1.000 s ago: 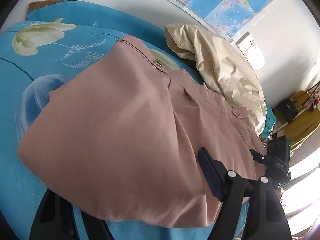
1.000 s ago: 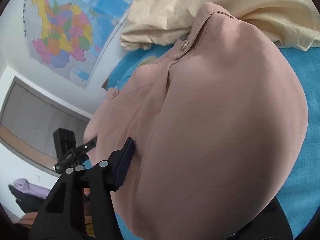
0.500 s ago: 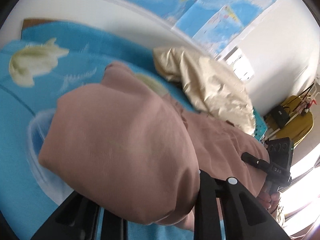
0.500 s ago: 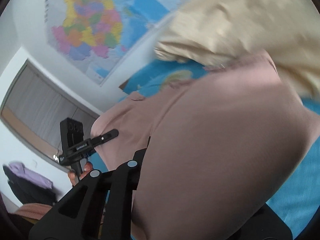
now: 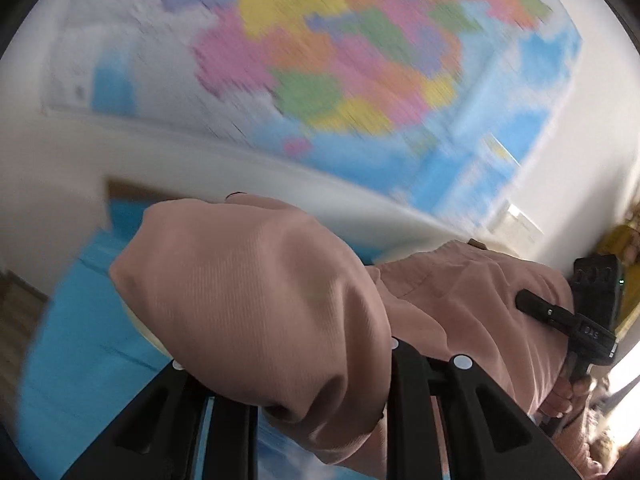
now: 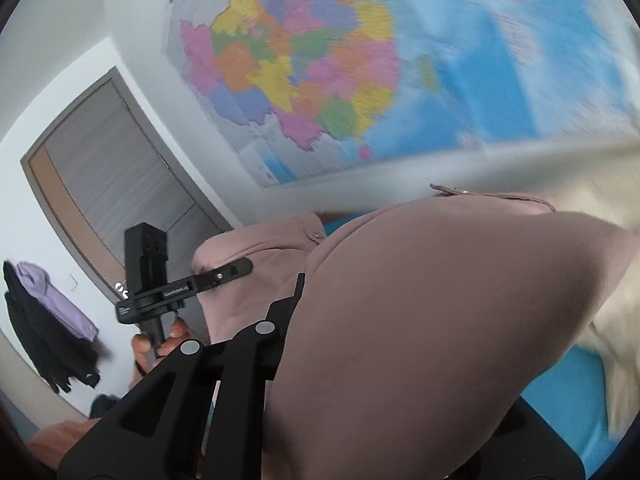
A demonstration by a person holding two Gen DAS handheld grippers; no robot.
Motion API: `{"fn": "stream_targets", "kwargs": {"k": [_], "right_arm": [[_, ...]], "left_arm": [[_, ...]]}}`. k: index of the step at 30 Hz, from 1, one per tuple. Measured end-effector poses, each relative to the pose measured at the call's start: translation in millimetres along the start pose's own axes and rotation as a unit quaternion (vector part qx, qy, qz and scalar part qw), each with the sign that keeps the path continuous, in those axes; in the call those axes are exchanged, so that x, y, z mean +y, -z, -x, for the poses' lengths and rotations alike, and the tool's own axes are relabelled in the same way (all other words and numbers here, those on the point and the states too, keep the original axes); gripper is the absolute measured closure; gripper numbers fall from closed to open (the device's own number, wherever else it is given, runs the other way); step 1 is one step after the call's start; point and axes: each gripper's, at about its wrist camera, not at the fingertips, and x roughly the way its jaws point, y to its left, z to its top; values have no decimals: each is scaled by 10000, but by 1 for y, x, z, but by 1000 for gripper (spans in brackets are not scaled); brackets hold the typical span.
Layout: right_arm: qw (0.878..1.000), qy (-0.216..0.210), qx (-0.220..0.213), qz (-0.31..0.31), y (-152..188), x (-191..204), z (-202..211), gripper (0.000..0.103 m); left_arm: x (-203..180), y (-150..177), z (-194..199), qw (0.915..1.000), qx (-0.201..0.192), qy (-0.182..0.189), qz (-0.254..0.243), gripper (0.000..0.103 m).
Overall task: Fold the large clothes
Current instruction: 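Carry the folded jacket with both grippers toward the bed head and lower it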
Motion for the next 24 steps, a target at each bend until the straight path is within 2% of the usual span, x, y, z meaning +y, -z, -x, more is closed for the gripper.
{"fn": "stream_targets", "kwargs": {"k": [4,7,10,14,17,20,22,24], "right_arm": [[9993,-136,74,327,-38,18,-68,88],[9983,-172,109,541,-58,30,-115,88],[9969,-159,66,770,-71,41,-153,88],[9972,-237,79,710,-76,43,-207,88],[9959,-199,342,818,-52,40,-244,88],[9931,-5,832,829,-14,22,-284,88],[9888,213,1251,789,15,3,-307,87],[9874,234,1477,519,33,-16,-315,83]], "left_arm": [[34,-38,9,9978,-366,-558,-27,85],[67,-68,4,9943,-476,-956,32,85],[99,-87,-5,9911,-524,-1216,159,85],[147,-102,-16,9841,-703,-1603,310,85],[192,-90,-31,9822,-639,-1651,630,84],[236,-59,-60,9778,-284,-1892,852,84],[268,-33,-82,9710,34,-2122,1098,84],[295,-15,-84,9681,38,-2007,1498,83]]}}
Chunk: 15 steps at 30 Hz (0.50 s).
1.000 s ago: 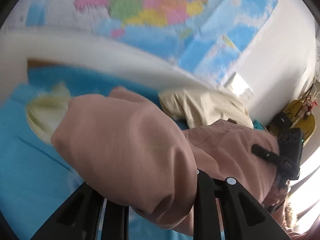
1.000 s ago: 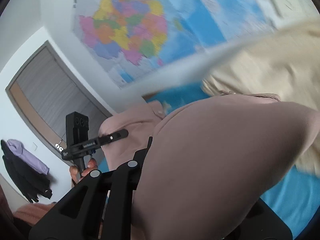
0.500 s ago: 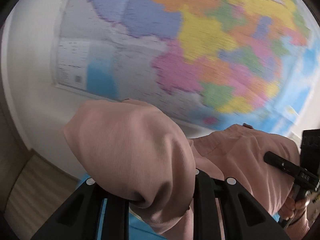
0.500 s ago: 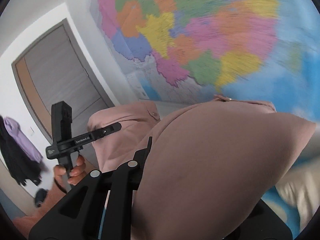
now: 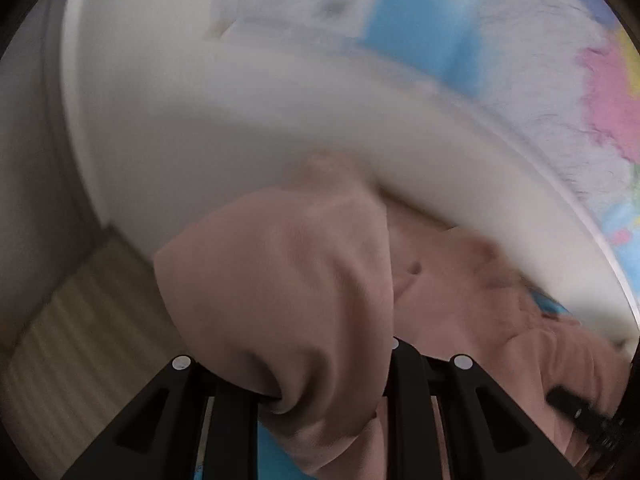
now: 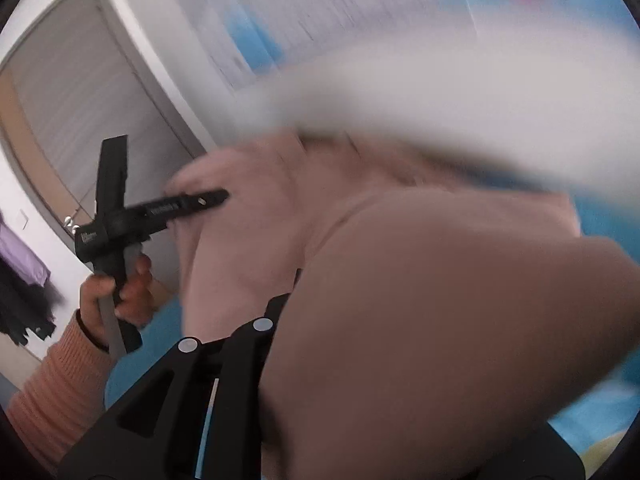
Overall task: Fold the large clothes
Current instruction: 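Carry the folded jacket with both grippers toward the bed head and lower it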
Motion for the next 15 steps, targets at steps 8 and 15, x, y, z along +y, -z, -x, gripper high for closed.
{"fn": "stream_targets", "kwargs": {"k": [8,15], "right_arm": [[9974,-92,483,-520,18,-26,23,30],[9925,-179,102,-1203,23,-53,60,49]], "left_arm": [[32,4,0,9989,121,225,397,74],[44,8,7,9992,243,-283,176,37]]}}
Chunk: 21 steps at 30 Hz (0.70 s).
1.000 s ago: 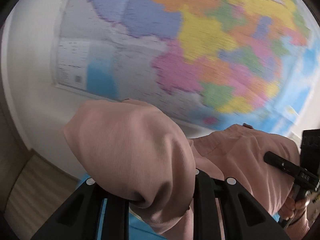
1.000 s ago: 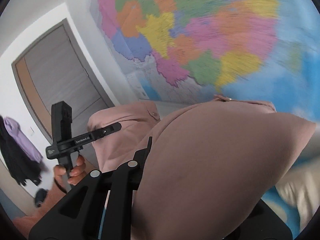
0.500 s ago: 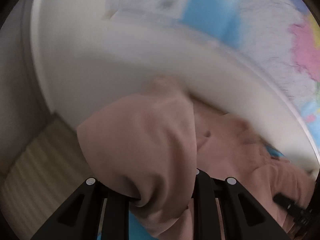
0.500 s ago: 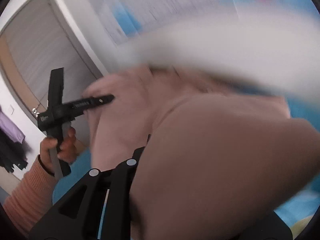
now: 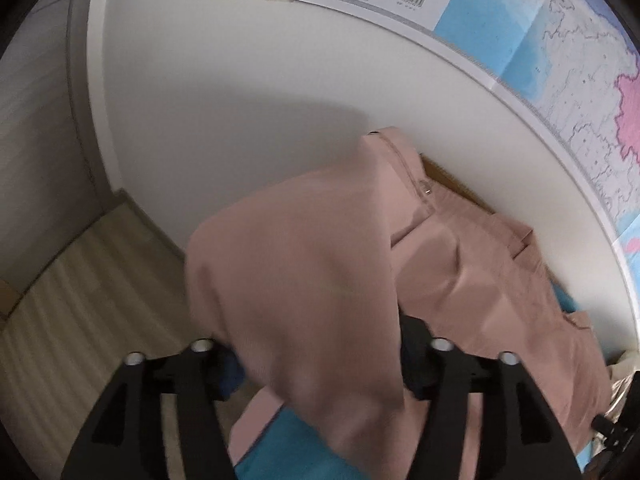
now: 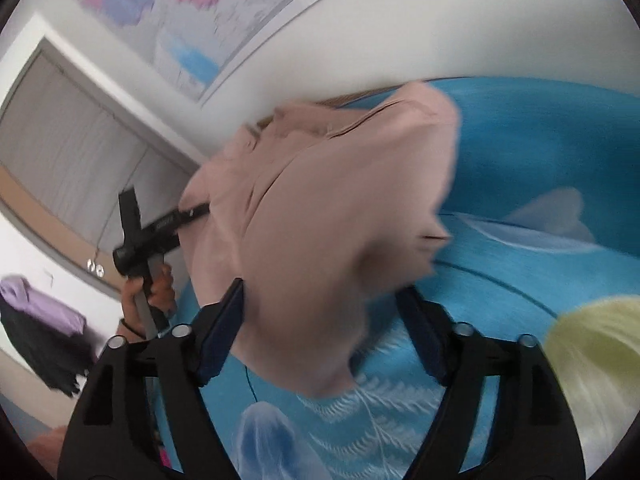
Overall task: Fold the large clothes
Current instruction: 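Carry the folded jacket with both grippers toward the bed head and lower it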
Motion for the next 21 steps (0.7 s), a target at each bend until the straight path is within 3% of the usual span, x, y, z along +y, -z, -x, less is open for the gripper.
{"fn": "stream_targets", "kwargs": {"k": [1,4,6,9,13,17,21], "right_arm": [[10000,21,8,-2,0,0,-2,64],[9994,167,279,-101,2,3,-17,77],[9965,384,659,-354,3,0,-34,71],[9966,656,472,-130,2,12,-27,52],[9920,1166,-134,463,0,34,9,52],[9848,1442,-582,778,0,52,22,59],[9742,1728,-440,1386,2,67,-6,64]], "left_arm": [[0,3,1,10000,7,-27,3,37],[5,8,17,9992,-137,-374,-58,27],[3,13,27,9972,-299,-685,-62,21],[0,22,38,9967,-266,-762,-80,20],[-26,44,57,9941,-482,-675,-698,21],[-68,69,69,9913,-527,-38,-1206,21],[-112,92,69,9858,-467,275,-1587,19]]}}
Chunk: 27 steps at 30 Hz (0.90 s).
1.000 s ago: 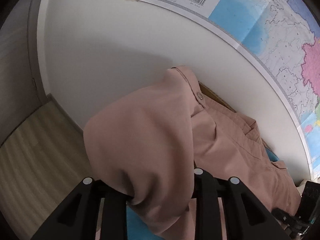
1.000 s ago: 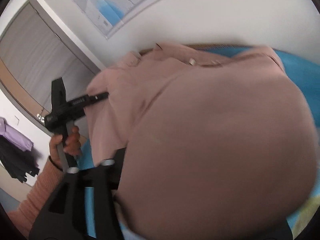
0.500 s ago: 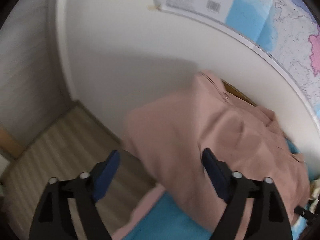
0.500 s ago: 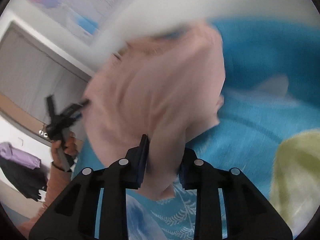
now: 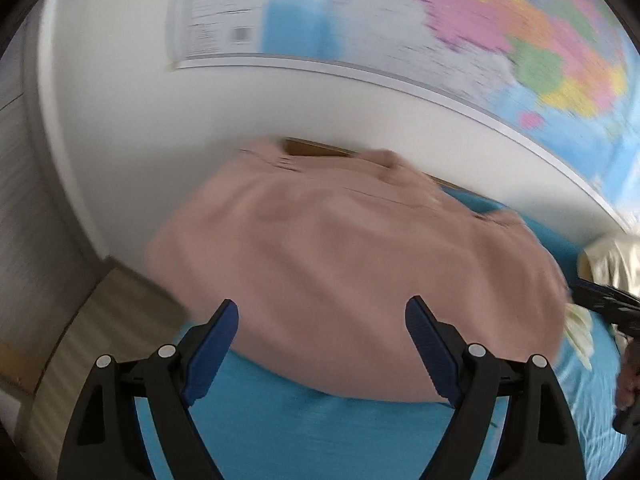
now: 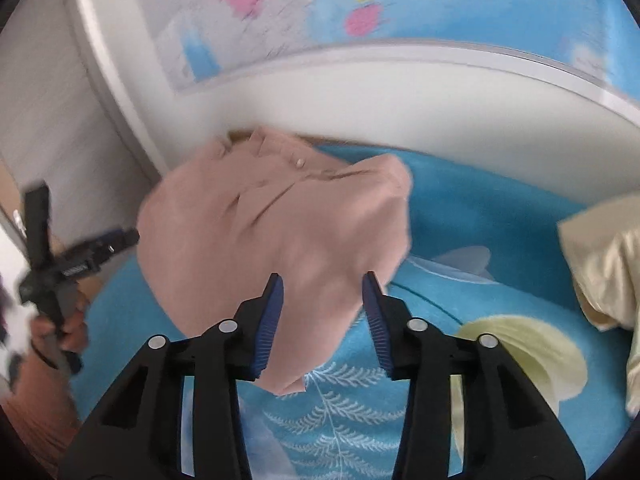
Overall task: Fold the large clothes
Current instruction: 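Carry the folded jacket with both grippers toward the bed head and lower it, then open both grippers and withdraw them from the folded jacket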
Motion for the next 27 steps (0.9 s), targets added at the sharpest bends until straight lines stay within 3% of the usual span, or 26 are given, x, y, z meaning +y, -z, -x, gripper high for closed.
{"fn": "stream_targets", "kwargs": {"k": [5,11,13,21,27], "right_arm": [[9984,240,487,167,14,2,-34,63],[9993,113,241,246,19,8,-13,52],[9996,-26,105,269,21,12,-2,36],[9981,-99,-309,533,38,40,23,11],[9959,-28,-562,702,57,51,46,6]], "left_arm": [[-39,18,-20,9995,300,50,-76,13],[-62,30,-9,9994,289,-97,-143,11],[-68,34,1,9997,173,-107,-140,7],[-84,57,31,9992,59,-362,-171,7],[-97,68,58,9976,-186,-629,-229,7]]}}
